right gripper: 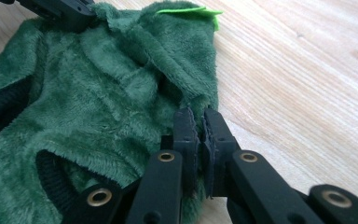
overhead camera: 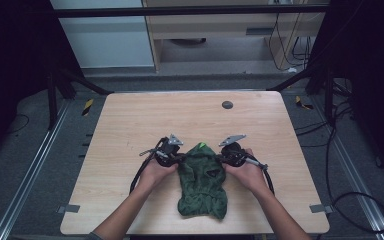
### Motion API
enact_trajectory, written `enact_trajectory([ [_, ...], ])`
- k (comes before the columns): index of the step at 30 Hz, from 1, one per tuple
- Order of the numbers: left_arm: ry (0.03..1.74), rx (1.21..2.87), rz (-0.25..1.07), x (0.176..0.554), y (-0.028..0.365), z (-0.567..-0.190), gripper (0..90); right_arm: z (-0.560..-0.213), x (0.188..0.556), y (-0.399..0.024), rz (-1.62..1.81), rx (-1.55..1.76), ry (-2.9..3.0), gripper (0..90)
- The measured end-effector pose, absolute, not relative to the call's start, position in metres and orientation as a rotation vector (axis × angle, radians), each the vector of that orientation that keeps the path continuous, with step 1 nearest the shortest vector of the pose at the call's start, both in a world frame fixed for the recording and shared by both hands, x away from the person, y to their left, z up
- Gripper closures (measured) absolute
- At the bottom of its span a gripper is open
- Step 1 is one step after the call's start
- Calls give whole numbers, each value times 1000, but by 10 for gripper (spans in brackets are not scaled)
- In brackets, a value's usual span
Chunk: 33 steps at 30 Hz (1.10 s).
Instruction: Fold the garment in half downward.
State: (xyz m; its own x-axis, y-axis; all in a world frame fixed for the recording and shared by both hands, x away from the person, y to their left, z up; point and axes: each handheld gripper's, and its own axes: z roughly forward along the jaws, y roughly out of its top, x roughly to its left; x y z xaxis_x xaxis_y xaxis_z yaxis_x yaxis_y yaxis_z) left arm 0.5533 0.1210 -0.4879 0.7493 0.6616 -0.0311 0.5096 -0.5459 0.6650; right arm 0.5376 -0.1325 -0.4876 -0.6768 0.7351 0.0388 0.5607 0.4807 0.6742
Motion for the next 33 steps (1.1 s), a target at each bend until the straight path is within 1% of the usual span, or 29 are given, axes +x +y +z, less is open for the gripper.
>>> enact_trajectory([
  [23, 825, 2244, 360, 558, 124, -453, 883, -456, 535, -134, 1024, 1044, 2447, 860],
  [33, 798, 2245, 378, 559, 122, -444, 883, -446, 535, -136, 1028, 1020, 2438, 859],
])
